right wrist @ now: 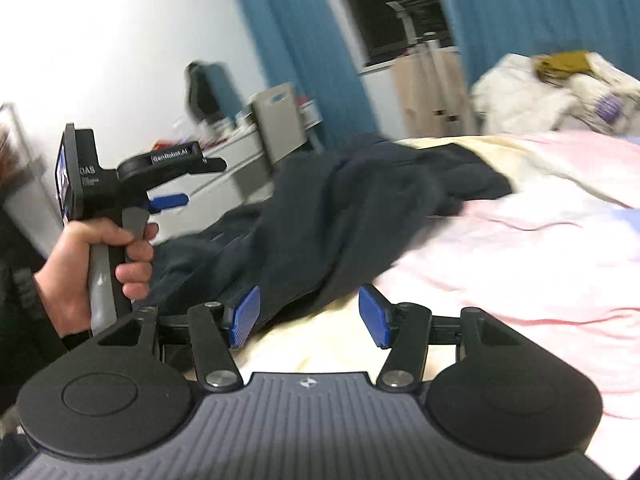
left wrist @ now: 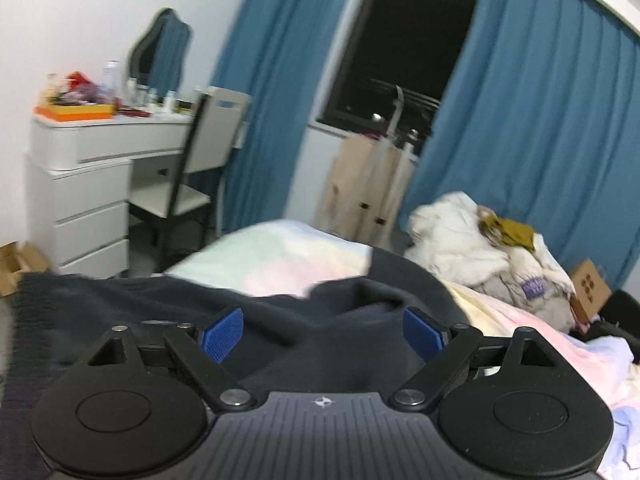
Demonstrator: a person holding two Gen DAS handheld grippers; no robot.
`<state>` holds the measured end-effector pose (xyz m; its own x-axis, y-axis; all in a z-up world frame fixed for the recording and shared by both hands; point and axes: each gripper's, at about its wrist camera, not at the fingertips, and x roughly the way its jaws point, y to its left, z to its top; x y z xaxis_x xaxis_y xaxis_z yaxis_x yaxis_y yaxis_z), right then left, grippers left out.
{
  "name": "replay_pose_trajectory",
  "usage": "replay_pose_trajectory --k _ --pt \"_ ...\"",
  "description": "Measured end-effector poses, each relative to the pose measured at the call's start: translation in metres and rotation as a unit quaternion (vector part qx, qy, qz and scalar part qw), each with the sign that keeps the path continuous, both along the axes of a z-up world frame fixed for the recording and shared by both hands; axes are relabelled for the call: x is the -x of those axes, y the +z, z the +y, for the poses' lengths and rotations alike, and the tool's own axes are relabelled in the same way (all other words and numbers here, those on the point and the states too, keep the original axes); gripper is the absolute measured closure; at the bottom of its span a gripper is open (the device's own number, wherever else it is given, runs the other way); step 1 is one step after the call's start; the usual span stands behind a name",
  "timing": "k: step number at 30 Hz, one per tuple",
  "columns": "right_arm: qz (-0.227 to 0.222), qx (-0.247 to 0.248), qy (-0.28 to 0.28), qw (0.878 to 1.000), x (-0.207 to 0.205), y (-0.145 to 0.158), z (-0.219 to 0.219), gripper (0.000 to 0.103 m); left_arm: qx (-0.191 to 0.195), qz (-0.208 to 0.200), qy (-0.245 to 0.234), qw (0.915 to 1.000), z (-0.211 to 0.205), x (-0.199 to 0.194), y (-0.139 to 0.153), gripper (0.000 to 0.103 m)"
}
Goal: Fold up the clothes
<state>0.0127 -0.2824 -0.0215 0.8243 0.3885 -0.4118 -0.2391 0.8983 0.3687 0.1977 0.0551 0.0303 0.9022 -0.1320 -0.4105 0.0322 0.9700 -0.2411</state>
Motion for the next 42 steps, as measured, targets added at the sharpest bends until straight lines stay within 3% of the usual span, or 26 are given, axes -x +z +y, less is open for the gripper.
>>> replay_pose_trajectory --k 5,9,10,12,13,14,16,20,27,30,33,37,42 --pt "-0.018 -0.017 -0.027 0.999 -0.021 -0.012 -0.035 0.046 -0.036 0.013 -0.008 0.9992 -0.072 -0.053 -0.007 0.014" --pt "0.009 -0.043 -0.030 0.999 -0.044 -0.032 -0.055 0.046 -0.101 0.043 0.013 0.9939 -0.112 -0.115 -0.023 0.015" --pt "0.015 -0.048 -0.030 0.998 -0.048 -0.037 -0.059 0.046 -0.106 0.044 0.023 0.9931 -0.118 -0.125 -0.029 0.019" --pt "0.022 -0.055 -0.032 0.998 -0.055 -0.048 -0.065 0.045 -0.103 0.057 0.027 0.9927 -0.122 -0.140 -0.043 0.038" --pt "0.028 -0.055 -0.034 0.998 -0.060 -0.053 -0.067 0.045 -0.096 0.062 0.024 0.9931 -0.124 -0.146 -0.050 0.059" --pt "0.037 -0.056 -0.036 0.997 -0.064 -0.058 -0.068 0.046 -0.088 0.062 0.021 0.9940 -0.129 -0.144 -0.055 0.071" --pt "0.050 -0.061 -0.039 0.996 -0.070 -0.065 -0.069 0.048 -0.092 0.043 0.009 0.9948 -0.132 -0.140 -0.057 0.089" --pt "0.047 -0.057 -0.039 0.996 -0.074 -0.068 -0.065 0.048 -0.139 -0.023 -0.031 0.9895 -0.149 -0.097 -0.042 0.095" --pt "0.040 -0.040 -0.044 0.997 -0.059 -0.059 -0.055 0.049 -0.116 -0.085 -0.096 0.9849 -0.150 0.011 0.008 0.096" --pt "0.027 -0.037 -0.041 0.998 -0.042 -0.048 -0.053 0.049 -0.113 -0.101 -0.129 0.9800 -0.148 0.069 0.016 0.096" --pt "0.019 -0.038 -0.042 0.998 -0.025 -0.039 -0.053 0.048 -0.101 -0.099 -0.150 0.9784 -0.143 0.121 0.005 0.096" --pt "0.018 -0.034 -0.050 0.998 -0.007 -0.036 -0.052 0.048 -0.089 -0.096 -0.165 0.9776 -0.138 0.176 -0.033 0.096" --pt "0.042 -0.036 -0.068 0.996 -0.007 -0.047 -0.047 0.048 -0.043 -0.095 -0.156 0.9823 -0.124 0.197 -0.073 0.096"
